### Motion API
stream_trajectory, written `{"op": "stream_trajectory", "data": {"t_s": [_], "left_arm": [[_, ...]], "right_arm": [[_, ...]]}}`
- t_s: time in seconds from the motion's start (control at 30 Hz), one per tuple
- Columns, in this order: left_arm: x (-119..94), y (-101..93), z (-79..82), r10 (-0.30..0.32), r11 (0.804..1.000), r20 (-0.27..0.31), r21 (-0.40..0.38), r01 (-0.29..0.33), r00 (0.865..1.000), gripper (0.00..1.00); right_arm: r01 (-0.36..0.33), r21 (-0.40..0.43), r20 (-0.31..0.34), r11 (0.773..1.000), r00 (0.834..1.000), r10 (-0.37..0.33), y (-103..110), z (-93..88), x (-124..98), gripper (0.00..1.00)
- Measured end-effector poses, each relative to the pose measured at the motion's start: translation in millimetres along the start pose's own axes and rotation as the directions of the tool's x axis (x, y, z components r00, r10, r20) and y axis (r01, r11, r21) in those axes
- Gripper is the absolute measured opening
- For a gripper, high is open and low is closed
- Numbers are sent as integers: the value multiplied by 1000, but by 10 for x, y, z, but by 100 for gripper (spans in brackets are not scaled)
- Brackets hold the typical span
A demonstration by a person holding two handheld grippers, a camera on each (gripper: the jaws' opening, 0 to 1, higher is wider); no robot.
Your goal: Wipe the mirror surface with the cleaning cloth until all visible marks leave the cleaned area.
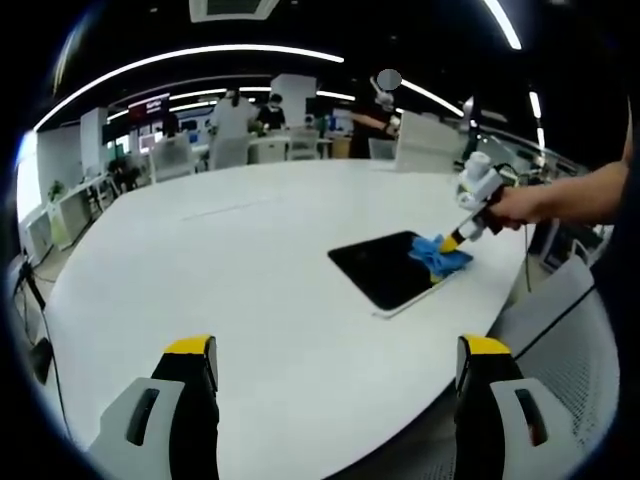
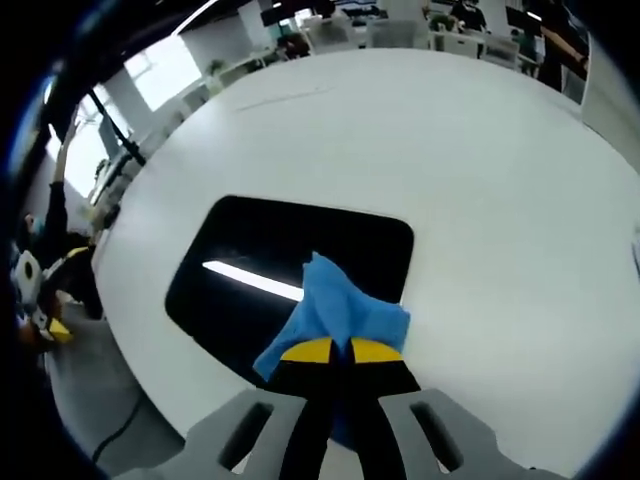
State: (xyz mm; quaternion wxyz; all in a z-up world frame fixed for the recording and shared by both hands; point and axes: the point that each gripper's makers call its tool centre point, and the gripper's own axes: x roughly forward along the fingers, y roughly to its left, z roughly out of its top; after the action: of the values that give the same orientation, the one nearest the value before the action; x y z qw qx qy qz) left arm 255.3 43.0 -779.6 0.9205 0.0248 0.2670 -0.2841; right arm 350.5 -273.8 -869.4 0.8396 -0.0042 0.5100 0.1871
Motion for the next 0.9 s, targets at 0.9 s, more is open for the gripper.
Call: {"op": "stream_trajectory", "data": {"t_s": [0.9], "left_arm": [[13, 49, -16, 18, 1000, -4, -11, -18, 1000, 99]], "right_arm": [[24, -55, 51, 998, 998, -21, -244, 544, 252, 0]]}}
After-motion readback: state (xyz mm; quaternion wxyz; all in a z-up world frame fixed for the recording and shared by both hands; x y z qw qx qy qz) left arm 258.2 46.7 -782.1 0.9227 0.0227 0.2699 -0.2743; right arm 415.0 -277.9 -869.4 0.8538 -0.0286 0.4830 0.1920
